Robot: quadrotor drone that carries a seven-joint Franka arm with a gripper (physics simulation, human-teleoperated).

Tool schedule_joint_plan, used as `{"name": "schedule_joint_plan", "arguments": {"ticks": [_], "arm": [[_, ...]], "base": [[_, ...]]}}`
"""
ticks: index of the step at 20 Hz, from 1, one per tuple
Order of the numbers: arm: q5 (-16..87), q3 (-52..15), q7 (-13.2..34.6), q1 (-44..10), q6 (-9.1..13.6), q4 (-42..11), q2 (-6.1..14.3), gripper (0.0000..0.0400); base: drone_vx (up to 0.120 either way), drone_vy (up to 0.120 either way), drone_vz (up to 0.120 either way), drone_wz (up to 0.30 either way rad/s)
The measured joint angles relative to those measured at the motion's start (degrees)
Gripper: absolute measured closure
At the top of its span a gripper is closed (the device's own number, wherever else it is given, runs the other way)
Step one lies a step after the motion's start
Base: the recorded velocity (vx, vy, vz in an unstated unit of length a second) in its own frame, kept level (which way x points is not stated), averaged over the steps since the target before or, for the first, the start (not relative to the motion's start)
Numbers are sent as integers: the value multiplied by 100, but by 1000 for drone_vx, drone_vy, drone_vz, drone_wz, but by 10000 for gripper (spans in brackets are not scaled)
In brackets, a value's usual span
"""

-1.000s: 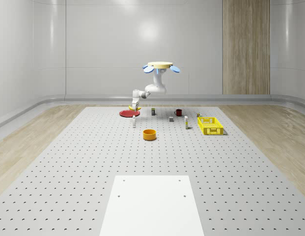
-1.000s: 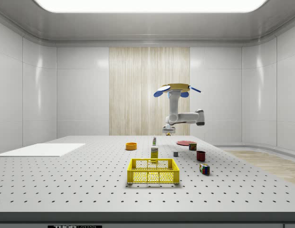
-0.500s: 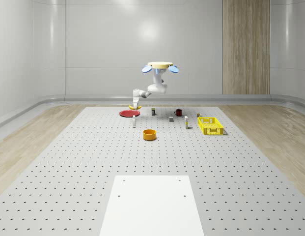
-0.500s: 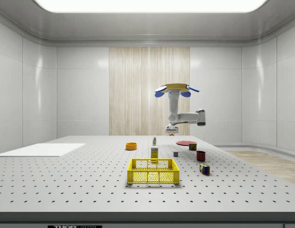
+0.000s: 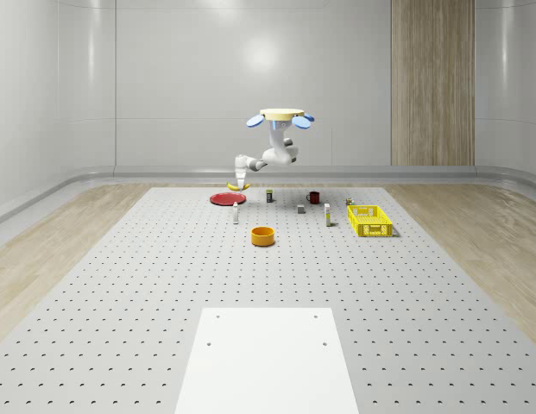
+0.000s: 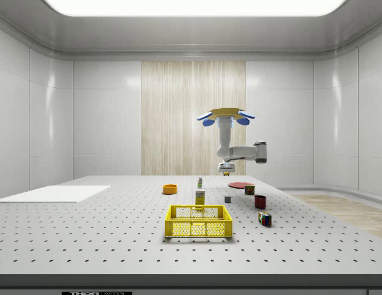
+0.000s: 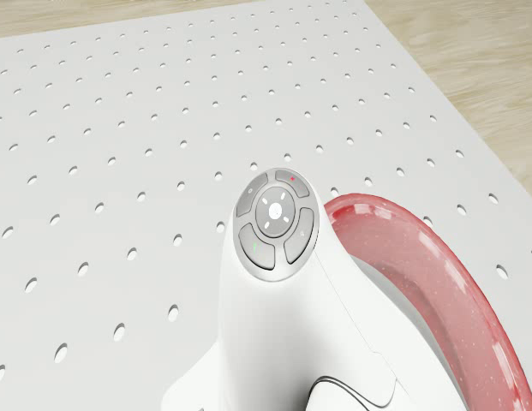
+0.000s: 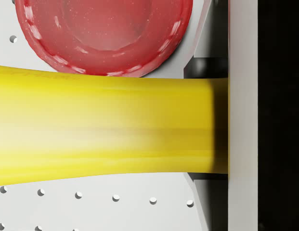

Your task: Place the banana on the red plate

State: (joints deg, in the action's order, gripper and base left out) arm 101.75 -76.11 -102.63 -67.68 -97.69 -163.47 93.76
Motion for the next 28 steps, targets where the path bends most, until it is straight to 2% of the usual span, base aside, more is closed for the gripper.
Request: {"name": "schedule_joint_plan", "arguments": {"ticks": [6,11,17,25,28], "arm": [[-10,-2,-1029,-3,-1,2,5,211],[-12,-2,-1565,-2,6,2,0,210],[-9,0,-1813,3,19,2,-13,210],[-2,2,-1896,8,36,1,-31,211],[0,2,-1904,10,41,1,-37,211]], "base": [[7,0,0,-283],[120,0,0,0],[120,0,0,0],[120,-115,0,0],[0,-80,0,0]]}}
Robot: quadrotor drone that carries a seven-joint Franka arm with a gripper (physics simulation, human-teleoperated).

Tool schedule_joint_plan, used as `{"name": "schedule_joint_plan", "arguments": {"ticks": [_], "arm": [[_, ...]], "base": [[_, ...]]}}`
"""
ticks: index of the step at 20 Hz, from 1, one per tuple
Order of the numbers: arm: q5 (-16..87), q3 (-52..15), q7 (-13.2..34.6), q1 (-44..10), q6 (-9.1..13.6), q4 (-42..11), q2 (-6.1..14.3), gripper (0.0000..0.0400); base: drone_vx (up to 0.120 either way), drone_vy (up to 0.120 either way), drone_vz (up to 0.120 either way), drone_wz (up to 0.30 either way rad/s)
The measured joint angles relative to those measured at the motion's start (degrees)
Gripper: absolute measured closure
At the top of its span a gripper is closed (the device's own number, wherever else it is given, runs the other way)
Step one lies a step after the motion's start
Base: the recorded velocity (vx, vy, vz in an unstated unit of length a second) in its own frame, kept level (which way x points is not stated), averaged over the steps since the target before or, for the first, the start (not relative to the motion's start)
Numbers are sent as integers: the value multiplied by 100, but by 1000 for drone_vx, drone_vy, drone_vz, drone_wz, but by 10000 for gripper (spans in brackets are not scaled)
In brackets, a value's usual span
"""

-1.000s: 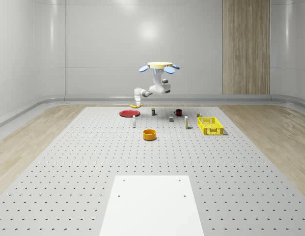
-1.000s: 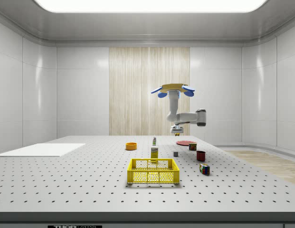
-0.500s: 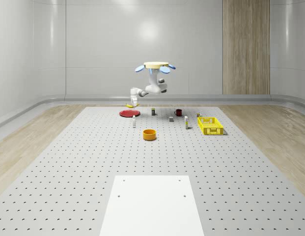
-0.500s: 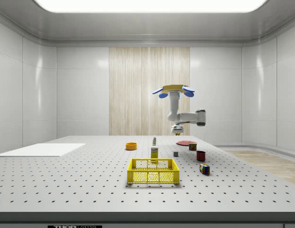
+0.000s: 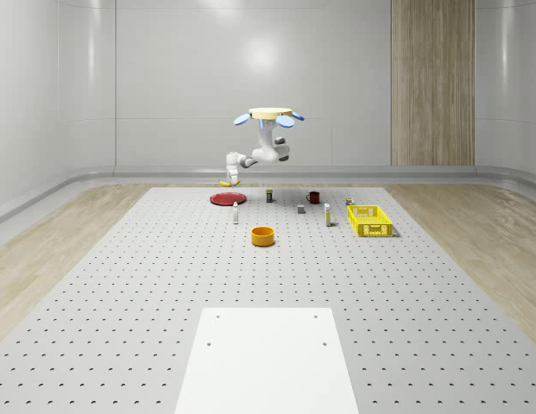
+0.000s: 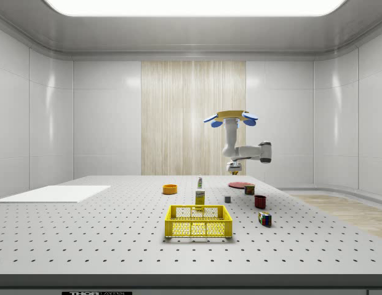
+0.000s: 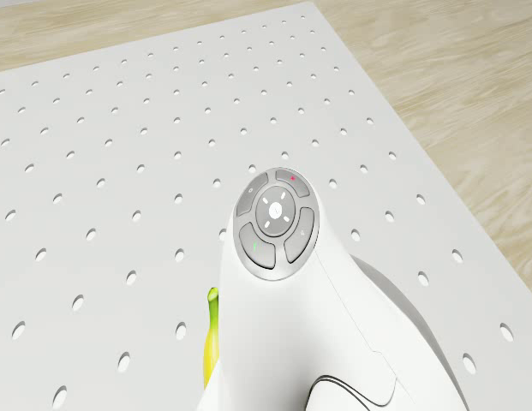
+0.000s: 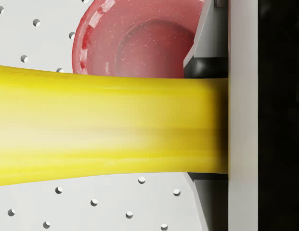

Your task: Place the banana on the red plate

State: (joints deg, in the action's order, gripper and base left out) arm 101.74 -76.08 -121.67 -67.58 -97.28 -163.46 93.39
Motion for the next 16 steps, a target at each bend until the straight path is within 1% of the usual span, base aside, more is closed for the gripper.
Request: {"name": "schedule_joint_plan", "arguments": {"ticks": [5,6,12,16], "arm": [[3,1,-7,2,7,0,-8,211],[4,1,-8,2,9,0,-9,211],[6,2,-11,4,15,-1,-16,211],[8,2,-12,5,19,-1,-20,211]], "base": [[0,-120,0,0],[80,-40,0,0],[120,0,0,0],[10,0,0,0]]}}
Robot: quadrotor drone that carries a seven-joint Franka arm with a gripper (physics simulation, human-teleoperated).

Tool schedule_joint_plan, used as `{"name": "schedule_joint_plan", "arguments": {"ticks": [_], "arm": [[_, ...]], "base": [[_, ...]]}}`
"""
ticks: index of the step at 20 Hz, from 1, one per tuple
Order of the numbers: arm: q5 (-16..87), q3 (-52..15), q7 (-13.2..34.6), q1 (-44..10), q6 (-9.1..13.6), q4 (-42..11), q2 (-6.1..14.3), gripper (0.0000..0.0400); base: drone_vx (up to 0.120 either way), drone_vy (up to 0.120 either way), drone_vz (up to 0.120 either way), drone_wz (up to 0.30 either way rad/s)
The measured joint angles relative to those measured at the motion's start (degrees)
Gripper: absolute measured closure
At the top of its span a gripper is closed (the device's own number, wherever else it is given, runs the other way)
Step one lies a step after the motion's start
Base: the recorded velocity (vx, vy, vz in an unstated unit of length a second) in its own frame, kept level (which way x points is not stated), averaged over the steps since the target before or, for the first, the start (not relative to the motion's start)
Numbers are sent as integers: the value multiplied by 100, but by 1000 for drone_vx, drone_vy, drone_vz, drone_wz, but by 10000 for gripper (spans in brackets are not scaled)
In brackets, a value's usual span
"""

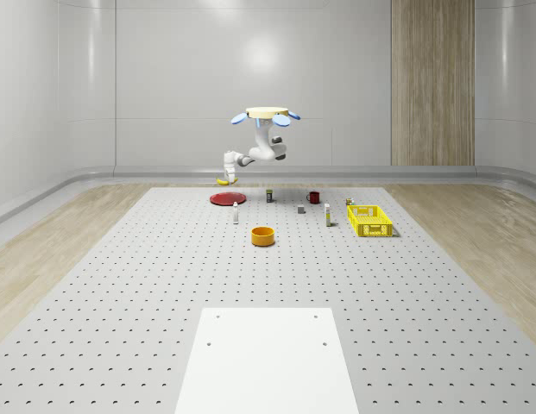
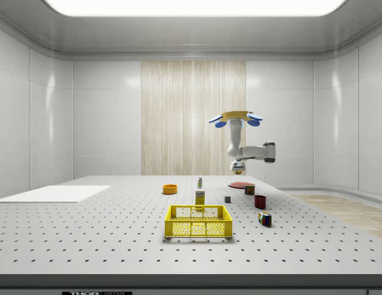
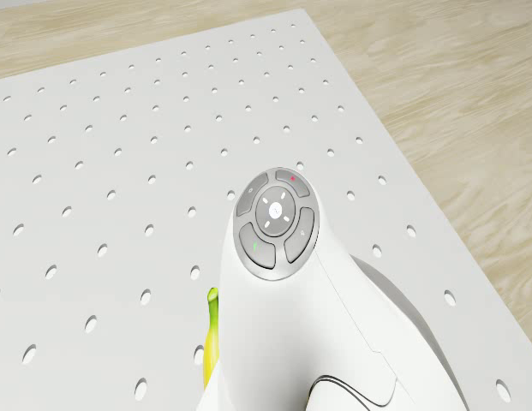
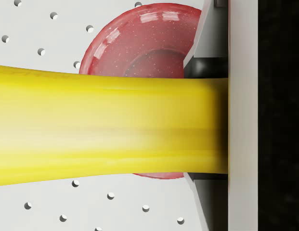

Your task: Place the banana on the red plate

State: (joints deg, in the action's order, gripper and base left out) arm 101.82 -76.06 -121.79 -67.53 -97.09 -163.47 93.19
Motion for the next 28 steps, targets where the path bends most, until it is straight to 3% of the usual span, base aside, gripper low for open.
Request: {"name": "schedule_joint_plan", "arguments": {"ticks": [8,19,28], "arm": [[95,100,-3,-21,-29,22,-4,210],[912,991,62,-272,-373,301,-8,210],[1428,1500,-180,276,-499,18,98,211]], "base": [[0,0,0,0],[0,0,0,0],[0,0,0,0]]}}
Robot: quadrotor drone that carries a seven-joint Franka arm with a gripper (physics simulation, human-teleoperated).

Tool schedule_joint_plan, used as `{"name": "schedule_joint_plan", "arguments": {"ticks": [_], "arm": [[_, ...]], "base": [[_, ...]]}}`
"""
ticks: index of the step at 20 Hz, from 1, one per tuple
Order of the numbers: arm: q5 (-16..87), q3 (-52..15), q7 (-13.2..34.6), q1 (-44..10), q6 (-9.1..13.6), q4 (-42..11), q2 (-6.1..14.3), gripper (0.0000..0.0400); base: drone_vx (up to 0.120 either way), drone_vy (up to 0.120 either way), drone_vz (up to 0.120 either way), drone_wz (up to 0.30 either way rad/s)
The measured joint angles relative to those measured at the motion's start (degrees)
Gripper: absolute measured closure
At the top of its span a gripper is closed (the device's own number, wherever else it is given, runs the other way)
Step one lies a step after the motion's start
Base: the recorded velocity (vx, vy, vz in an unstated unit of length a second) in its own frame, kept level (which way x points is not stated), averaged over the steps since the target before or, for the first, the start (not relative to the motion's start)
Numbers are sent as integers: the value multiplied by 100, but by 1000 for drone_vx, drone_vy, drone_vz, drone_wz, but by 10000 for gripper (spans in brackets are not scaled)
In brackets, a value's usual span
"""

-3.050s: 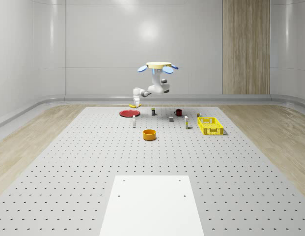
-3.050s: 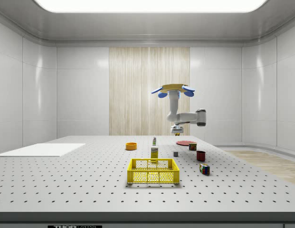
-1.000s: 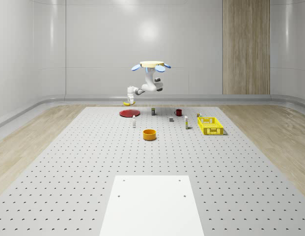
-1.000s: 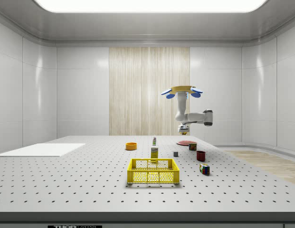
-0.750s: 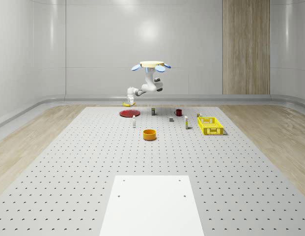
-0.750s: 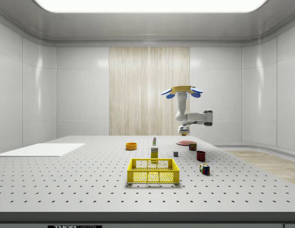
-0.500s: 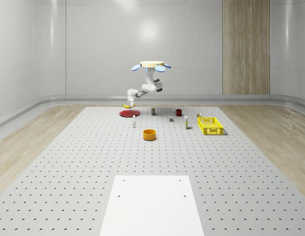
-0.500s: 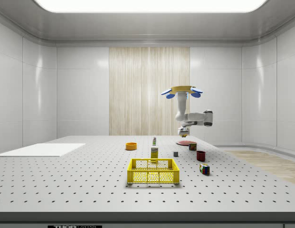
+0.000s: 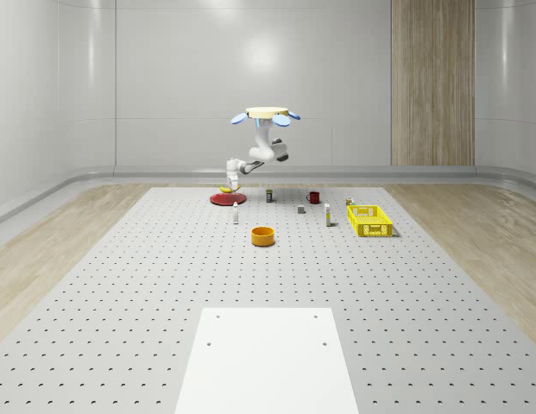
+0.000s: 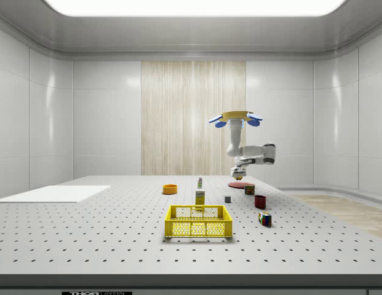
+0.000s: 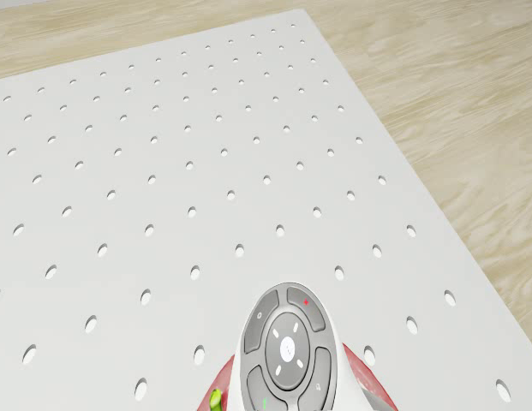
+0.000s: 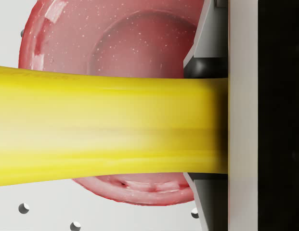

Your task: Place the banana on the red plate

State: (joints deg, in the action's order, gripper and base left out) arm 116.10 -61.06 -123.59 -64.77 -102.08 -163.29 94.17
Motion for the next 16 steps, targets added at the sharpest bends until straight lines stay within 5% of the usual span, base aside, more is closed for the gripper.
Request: {"name": "schedule_joint_plan", "arguments": {"ticks": [16], "arm": [[73,81,-482,518,-45,-5,31,211]], "base": [[0,0,0,0]]}}
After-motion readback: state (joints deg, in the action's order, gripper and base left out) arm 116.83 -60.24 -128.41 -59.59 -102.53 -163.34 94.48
